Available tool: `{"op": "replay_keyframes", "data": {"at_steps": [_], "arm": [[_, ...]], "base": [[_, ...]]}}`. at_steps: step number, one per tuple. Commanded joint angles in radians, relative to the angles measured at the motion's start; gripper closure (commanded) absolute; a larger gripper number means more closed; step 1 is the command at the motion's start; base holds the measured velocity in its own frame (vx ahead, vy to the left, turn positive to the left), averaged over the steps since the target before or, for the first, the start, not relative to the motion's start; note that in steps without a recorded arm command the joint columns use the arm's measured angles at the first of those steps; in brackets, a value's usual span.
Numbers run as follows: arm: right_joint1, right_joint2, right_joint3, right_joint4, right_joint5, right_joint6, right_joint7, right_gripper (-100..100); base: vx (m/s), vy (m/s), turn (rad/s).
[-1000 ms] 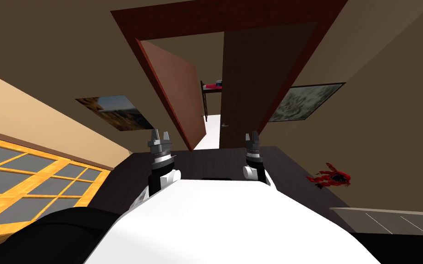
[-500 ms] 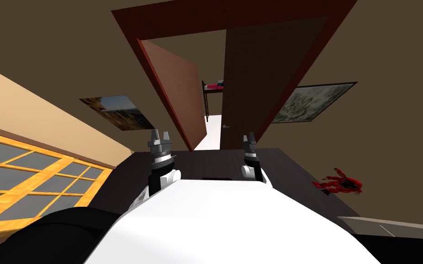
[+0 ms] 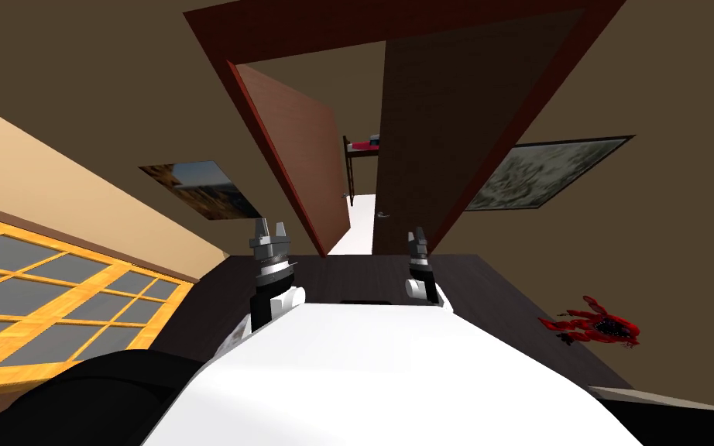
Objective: Push the door open
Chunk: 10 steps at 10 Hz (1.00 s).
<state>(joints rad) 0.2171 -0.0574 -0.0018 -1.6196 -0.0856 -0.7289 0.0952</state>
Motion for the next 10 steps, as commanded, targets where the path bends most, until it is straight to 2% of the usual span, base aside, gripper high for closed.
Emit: {"op": "replay_keyframes", "data": {"at_steps": [1,2,3,5,6,8,9,10], "arm": [[-0.020,-0.001,-0.003,0.050,-0.011,-0.002,0.008,-100],[-0.036,-0.001,-0.006,0.086,-0.018,-0.007,0.013,-100],[-0.036,-0.001,-0.006,0.101,-0.018,-0.007,0.013,-100],[-0.067,-0.001,-0.010,0.168,-0.031,-0.015,0.023,-100],[-0.067,-0.001,-0.010,0.178,-0.031,-0.015,0.023,-100],[-0.099,0.001,-0.015,0.246,-0.045,-0.023,0.034,-100],[-0.099,0.001,-0.015,0.256,-0.045,-0.023,0.034,-100],[-0.114,0.002,-0.018,0.295,-0.052,-0.027,0.039,-100]], "base": [[0.092,-0.030,0.052],[0.099,-0.032,0.076],[0.066,-0.031,0.028],[0.059,-0.027,0.055],[0.057,-0.024,0.028],[0.070,-0.025,0.050],[0.058,-0.025,0.027],[0.059,-0.028,0.042]]}}
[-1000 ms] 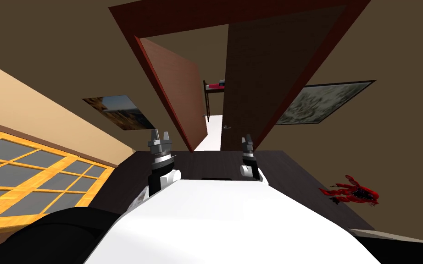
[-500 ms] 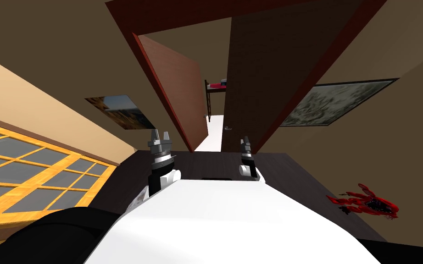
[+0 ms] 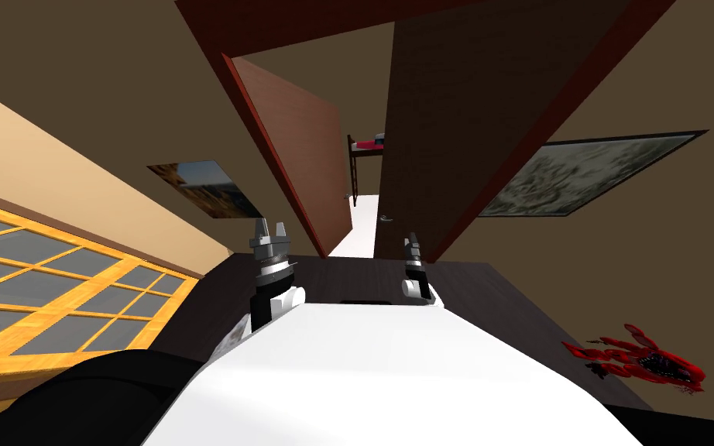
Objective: Push the door open
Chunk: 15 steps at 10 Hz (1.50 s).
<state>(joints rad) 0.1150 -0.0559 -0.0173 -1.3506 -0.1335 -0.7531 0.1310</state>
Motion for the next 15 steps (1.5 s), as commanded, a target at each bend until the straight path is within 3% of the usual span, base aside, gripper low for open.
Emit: {"op": "replay_keyframes", "data": {"at_steps": [1,2,4,7,10,11,15], "arm": [[-0.028,0.002,-0.004,0.050,-0.010,-0.007,0.008,-100],[-0.028,0.002,-0.004,0.065,-0.010,-0.007,0.008,-100],[-0.058,0.007,-0.009,0.130,-0.023,-0.015,0.018,-100],[-0.073,0.009,-0.011,0.178,-0.030,-0.019,0.023,-100],[-0.117,0.018,-0.018,0.284,-0.049,-0.031,0.038,-100],[-0.117,0.018,-0.018,0.286,-0.049,-0.031,0.038,-100],[-0.171,0.034,-0.026,0.416,-0.072,-0.046,0.055,-100]], "base": [[0.078,-0.038,0.071],[0.054,-0.022,0.027],[0.065,-0.026,0.048],[0.048,-0.023,0.031],[0.071,-0.034,0.059],[0.059,-0.029,0.011],[0.080,-0.039,0.055]]}}
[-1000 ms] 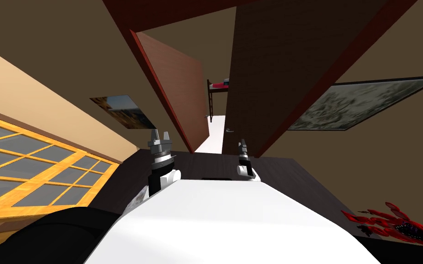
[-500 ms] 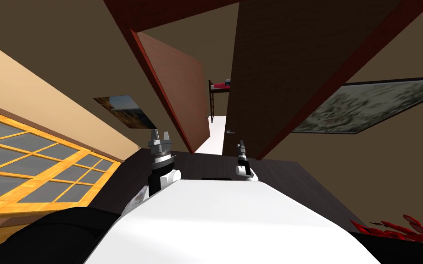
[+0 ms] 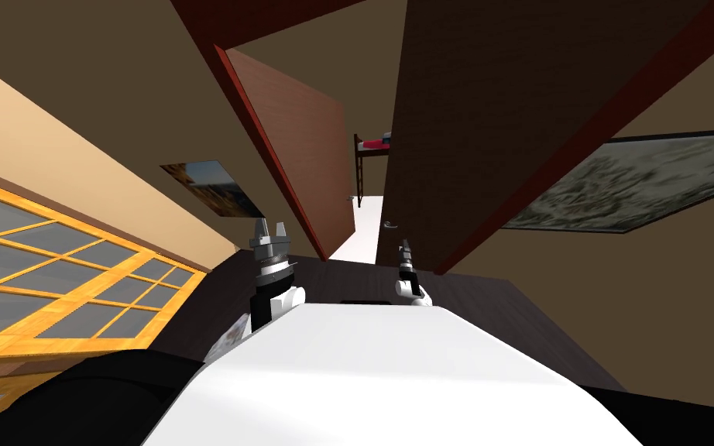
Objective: Push the door open
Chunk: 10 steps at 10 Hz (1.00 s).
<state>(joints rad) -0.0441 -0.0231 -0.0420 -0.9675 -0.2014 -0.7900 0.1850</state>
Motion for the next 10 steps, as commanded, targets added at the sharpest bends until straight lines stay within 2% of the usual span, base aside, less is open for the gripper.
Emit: {"op": "replay_keyframes", "data": {"at_steps": [1,3,4,10], "arm": [[-0.012,0.001,-0.001,0.038,-0.004,-0.009,0.001,-100],[-0.037,0.009,-0.005,0.093,-0.015,-0.015,0.010,-100],[-0.037,0.009,-0.005,0.101,-0.015,-0.015,0.010,-100],[-0.099,0.037,-0.015,0.254,-0.041,-0.032,0.030,-100]], "base": [[0.062,-0.027,0.011],[0.062,-0.021,0.040],[0.051,-0.022,0.025],[0.076,-0.039,0.042]]}}
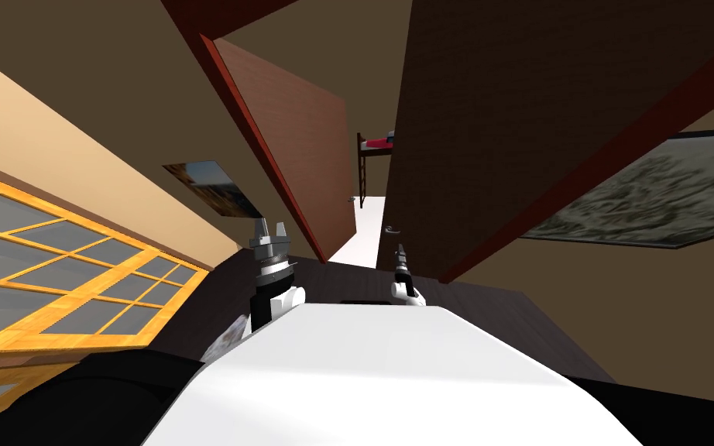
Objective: Push the door open
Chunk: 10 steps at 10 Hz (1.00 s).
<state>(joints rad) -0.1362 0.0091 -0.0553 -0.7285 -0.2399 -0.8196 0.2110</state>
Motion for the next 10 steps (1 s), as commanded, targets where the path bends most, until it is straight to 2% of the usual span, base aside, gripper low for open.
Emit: {"op": "replay_keyframes", "data": {"at_steps": [1,4,5,7,8,9,10], "arm": [[-0.016,0.009,-0.003,0.037,-0.006,-0.005,0.007,-100],[-0.048,0.029,-0.008,0.118,-0.020,-0.013,0.018,-100],[-0.048,0.029,-0.008,0.118,-0.020,-0.013,0.018,-100],[-0.060,0.037,-0.009,0.147,-0.025,-0.017,0.022,-100],[-0.056,0.035,-0.009,0.136,-0.024,-0.014,0.020,-100],[-0.058,0.003,-0.011,0.140,-0.025,-0.015,0.019,-100],[-0.058,-0.012,-0.012,0.141,-0.025,-0.015,0.018,-100]], "base": [[0.086,-0.037,0.036],[0.094,-0.039,0.045],[0.074,-0.040,0.019],[0.050,-0.029,0.020],[0.021,-0.012,0.007],[0.070,-0.019,0.014],[0.144,-0.035,0.022]]}}
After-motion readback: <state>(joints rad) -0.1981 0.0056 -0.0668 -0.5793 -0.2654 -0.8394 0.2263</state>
